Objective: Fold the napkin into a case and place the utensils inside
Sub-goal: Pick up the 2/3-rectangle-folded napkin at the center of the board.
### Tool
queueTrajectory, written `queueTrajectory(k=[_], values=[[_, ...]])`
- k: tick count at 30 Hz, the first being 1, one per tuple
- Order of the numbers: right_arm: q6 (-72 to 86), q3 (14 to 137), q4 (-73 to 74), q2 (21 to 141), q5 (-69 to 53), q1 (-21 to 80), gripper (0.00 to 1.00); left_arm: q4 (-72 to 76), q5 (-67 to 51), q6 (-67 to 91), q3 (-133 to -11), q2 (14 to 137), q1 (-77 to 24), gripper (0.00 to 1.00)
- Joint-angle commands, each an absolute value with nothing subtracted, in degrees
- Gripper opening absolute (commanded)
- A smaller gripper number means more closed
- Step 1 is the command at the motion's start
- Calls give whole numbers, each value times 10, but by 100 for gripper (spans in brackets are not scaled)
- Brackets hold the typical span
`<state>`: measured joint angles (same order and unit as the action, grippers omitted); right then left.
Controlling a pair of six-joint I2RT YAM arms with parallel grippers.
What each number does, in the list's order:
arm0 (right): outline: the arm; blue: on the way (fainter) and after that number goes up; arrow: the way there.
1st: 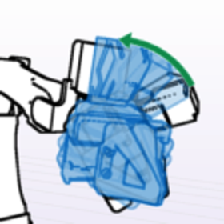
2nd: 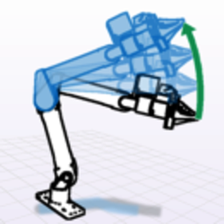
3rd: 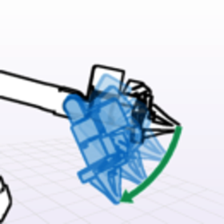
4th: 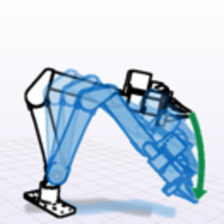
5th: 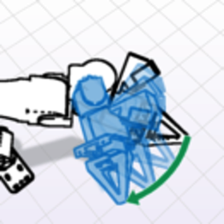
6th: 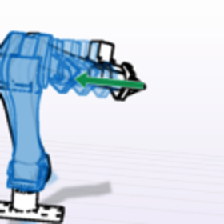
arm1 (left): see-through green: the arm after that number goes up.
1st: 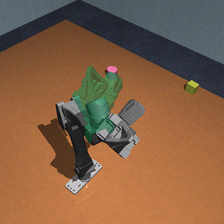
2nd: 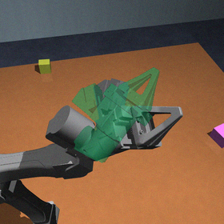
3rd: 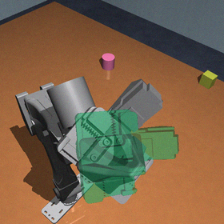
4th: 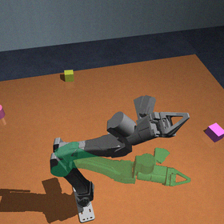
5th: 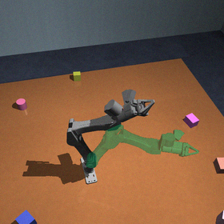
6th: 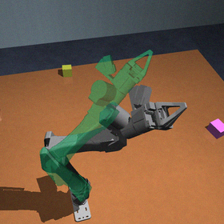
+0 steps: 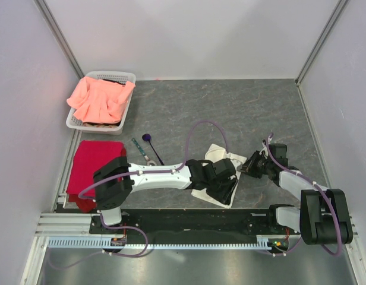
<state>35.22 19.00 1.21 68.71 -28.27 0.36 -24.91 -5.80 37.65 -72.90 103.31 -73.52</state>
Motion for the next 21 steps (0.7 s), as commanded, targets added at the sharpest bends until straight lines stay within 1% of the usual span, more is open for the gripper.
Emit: queueTrajectory(k=[1, 2, 6, 8, 9, 12, 16, 17, 21], values=[[336, 217, -10, 692, -298, 3, 0, -231, -80, 386, -723, 970, -687, 51], [336, 219, -9, 694, -301, 3, 0, -231, -81, 388, -722, 967, -659, 50], [337, 229, -1, 703, -308, 2, 0, -214, -104, 400, -728, 973, -573, 25], [332, 240, 15, 709, -309, 3, 0, -192, -115, 401, -729, 992, -529, 20], [331, 243, 21, 711, -308, 3, 0, -164, -134, 401, -738, 1002, -516, 15], [323, 250, 35, 710, -306, 2, 0, -129, -156, 398, -784, 1055, -483, 11], [318, 260, 45, 719, -305, 2, 0, -120, -174, 399, -861, 1134, -466, 8], [314, 263, 49, 721, -305, 3, 0, -117, -176, 402, -872, 1160, -462, 7], [312, 265, 53, 722, -300, 3, 0, -105, -190, 419, -895, 1200, -453, 6]])
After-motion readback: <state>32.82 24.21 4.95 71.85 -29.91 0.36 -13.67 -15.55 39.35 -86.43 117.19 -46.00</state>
